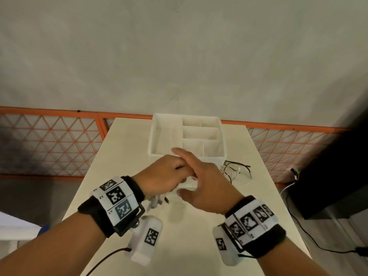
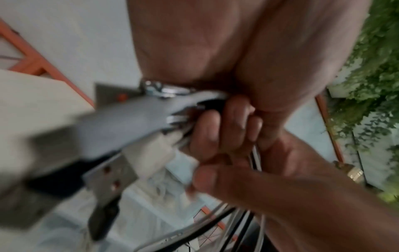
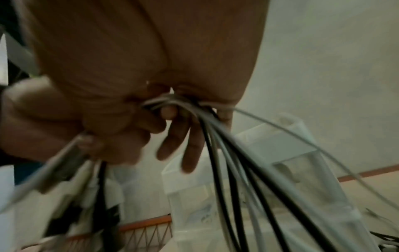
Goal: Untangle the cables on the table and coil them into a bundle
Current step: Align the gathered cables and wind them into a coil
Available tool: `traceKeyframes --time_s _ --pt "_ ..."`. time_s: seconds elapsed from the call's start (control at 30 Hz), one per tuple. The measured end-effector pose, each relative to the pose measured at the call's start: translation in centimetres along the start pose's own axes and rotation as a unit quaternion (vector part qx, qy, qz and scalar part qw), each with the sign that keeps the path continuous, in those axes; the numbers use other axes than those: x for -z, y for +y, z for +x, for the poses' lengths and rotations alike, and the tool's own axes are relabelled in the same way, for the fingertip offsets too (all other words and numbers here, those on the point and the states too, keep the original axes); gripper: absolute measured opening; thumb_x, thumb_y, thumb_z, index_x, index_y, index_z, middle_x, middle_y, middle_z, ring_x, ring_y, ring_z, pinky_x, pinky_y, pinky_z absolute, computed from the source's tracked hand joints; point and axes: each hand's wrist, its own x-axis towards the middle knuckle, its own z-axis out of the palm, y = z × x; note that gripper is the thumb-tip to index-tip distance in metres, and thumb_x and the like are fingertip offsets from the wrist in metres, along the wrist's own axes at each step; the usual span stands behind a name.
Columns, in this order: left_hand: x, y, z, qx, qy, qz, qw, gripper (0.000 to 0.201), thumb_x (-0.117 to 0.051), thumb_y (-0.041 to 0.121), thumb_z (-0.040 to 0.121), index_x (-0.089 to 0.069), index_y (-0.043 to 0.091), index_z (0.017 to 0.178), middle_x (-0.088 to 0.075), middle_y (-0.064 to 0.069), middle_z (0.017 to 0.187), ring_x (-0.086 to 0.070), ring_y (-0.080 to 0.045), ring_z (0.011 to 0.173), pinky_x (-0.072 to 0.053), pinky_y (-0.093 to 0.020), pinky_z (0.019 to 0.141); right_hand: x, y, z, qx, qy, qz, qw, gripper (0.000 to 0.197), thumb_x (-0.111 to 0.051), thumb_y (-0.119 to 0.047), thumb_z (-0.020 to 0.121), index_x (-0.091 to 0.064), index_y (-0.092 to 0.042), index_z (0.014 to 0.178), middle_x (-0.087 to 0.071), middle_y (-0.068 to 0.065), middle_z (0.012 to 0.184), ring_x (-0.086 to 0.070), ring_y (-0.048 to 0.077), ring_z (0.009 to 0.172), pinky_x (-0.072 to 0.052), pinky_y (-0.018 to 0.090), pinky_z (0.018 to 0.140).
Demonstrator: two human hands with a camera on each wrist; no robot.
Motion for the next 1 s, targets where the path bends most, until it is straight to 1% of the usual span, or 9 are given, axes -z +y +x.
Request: traceKeyframes --time_s 0.1,0.27,0.37,0.43,0.53,0.63,0.7,0.83,1.0 --pt "0.3 -1.3 -0.7 -0.008 -0.051 -0.025 0.998 0.017 -0.065 0.027 0.089 -0.064 0.024 0.106 -0.066 0.004 0.08 -0.054 -0.007 0.061 -0.043 -0.023 0.061 0.3 0.9 0.5 -0.074 0.08 0.033 0.993 0.051 -0.067 -0.001 0.078 -0.065 -0.026 0.122 -0.075 0.0 0.083 -0.069 0.014 0.068 -0.057 0.032 0.064" --pt "0.7 -3.9 -1.6 -0.012 0.004 0.041 0.999 0.015 -0.052 0.041 0.098 -0.06 0.034 0.109 -0.068 0.003 0.095 -0.064 -0.014 0.091 -0.054 -0.039 0.088 1.8 1.7 -0.1 -0.183 0.149 0.132 0.963 0.027 -0.067 -0.002 0.084 -0.073 -0.027 0.094 -0.069 -0.006 0.066 -0.054 0.001 0.045 -0.039 0.014 0.048" --pt "0.1 -3.1 -1.6 -0.002 -0.024 0.067 0.997 0.018 -0.047 0.039 0.1 -0.059 0.031 0.111 -0.061 -0.002 0.091 -0.06 -0.017 0.08 -0.06 -0.042 0.074 2.0 0.9 -0.5 -0.145 0.034 0.082 0.985 0.033 -0.071 -0.011 0.084 -0.071 -0.034 0.108 -0.076 -0.013 0.091 -0.07 0.0 0.078 -0.055 0.018 0.07" --pt "0.1 -2.1 -1.4 -0.006 -0.05 0.111 0.993 0.02 -0.046 0.033 0.101 -0.059 0.027 0.116 -0.059 0.004 0.088 -0.058 -0.012 0.076 -0.061 -0.037 0.067 1.8 0.3 -0.5 -0.107 -0.035 0.081 0.99 0.05 -0.071 -0.008 0.083 -0.066 -0.035 0.125 -0.075 -0.017 0.107 -0.068 -0.006 0.097 -0.053 0.011 0.084" --pt "0.6 -0.9 -1.0 -0.02 -0.038 0.079 0.996 0.019 -0.055 0.025 0.098 -0.065 0.024 0.115 -0.063 0.006 0.084 -0.061 -0.008 0.071 -0.06 -0.034 0.06 2.1 0.0 -0.6 -0.101 -0.035 0.177 0.978 0.061 -0.073 0.001 0.083 -0.062 -0.028 0.136 -0.075 -0.014 0.113 -0.068 -0.005 0.104 -0.052 0.014 0.09" --pt "1.5 -1.0 -0.7 -0.022 0.032 -0.11 0.993 0.03 -0.074 0.027 0.084 -0.069 0.018 0.112 -0.071 -0.001 0.09 -0.065 -0.012 0.073 -0.056 -0.03 0.06 2.9 0.2 -1.0 -0.116 0.015 0.305 0.945 0.044 -0.069 -0.001 0.09 -0.067 -0.02 0.13 -0.073 -0.017 0.078 -0.065 -0.004 0.063 -0.051 0.01 0.063" --pt "1.6 -1.2 -0.5 -0.012 0.055 -0.285 0.957 0.044 -0.073 0.035 0.077 -0.07 0.009 0.112 -0.071 -0.006 0.094 -0.062 -0.018 0.076 -0.053 -0.028 0.061 2.9 0.6 -1.2 -0.123 0.05 0.331 0.934 0.034 -0.067 -0.009 0.093 -0.071 -0.023 0.124 -0.062 -0.009 0.063 -0.037 0.004 0.046 -0.034 0.012 0.046" --pt "0.0 -1.2 0.0 0.069 0.104 -0.477 0.87 0.057 -0.059 0.056 0.084 -0.069 0.003 0.103 -0.065 -0.006 0.076 -0.054 -0.016 0.062 -0.052 -0.025 0.055 2.3 1.1 -1.3 -0.123 0.083 0.346 0.926 0.032 -0.068 -0.023 0.09 -0.072 -0.028 0.121 -0.064 -0.004 0.068 -0.028 0.011 0.048 -0.029 0.019 0.044" --pt "-1.1 -0.6 0.4 0.099 0.123 -0.431 0.888 0.06 -0.045 0.056 0.094 -0.068 0.001 0.098 -0.07 -0.015 0.078 -0.066 -0.023 0.063 -0.056 -0.029 0.05 2.1 0.6 -1.4 -0.11 0.078 0.306 0.942 0.029 -0.063 -0.014 0.096 -0.069 -0.026 0.122 -0.069 -0.008 0.069 -0.059 -0.003 0.053 -0.044 0.007 0.055"
